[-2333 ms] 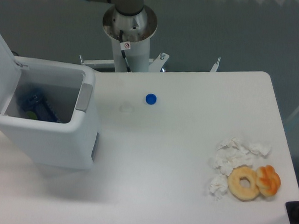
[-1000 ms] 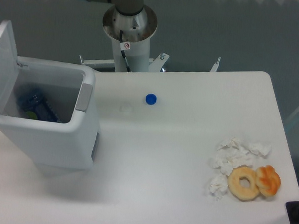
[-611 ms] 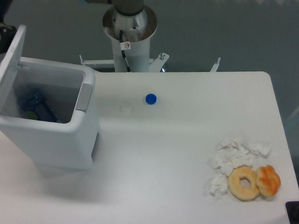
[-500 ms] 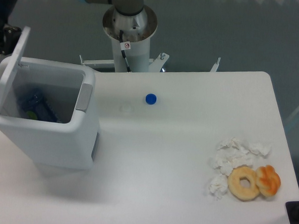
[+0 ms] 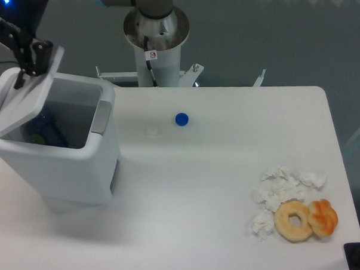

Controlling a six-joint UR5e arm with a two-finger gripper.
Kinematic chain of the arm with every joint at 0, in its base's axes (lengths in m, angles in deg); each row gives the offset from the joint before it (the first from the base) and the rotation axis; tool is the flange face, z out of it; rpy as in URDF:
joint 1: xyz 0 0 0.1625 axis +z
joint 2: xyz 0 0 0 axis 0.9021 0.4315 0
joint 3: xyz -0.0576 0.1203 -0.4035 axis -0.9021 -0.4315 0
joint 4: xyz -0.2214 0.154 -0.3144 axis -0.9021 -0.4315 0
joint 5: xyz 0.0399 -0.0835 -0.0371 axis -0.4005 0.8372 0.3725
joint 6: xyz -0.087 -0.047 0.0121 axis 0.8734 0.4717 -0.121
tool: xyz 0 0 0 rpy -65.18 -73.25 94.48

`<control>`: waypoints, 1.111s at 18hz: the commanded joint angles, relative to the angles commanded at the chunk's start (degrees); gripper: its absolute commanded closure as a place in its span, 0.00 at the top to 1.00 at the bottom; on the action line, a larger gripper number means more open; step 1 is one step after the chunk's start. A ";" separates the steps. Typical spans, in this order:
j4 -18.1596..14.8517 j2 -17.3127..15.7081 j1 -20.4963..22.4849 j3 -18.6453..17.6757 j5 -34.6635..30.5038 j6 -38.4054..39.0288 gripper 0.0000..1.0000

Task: Close the trash can
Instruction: 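Push the gripper against the back of the lid, tipping it forward, then press the lid down with the gripper until it lies flat on the can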

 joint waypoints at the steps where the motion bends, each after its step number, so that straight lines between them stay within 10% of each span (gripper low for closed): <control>1: 0.00 0.00 0.53 0.00 0.00 -0.09 1.00; 20: 0.00 -0.18 5.45 0.09 0.00 -0.18 1.00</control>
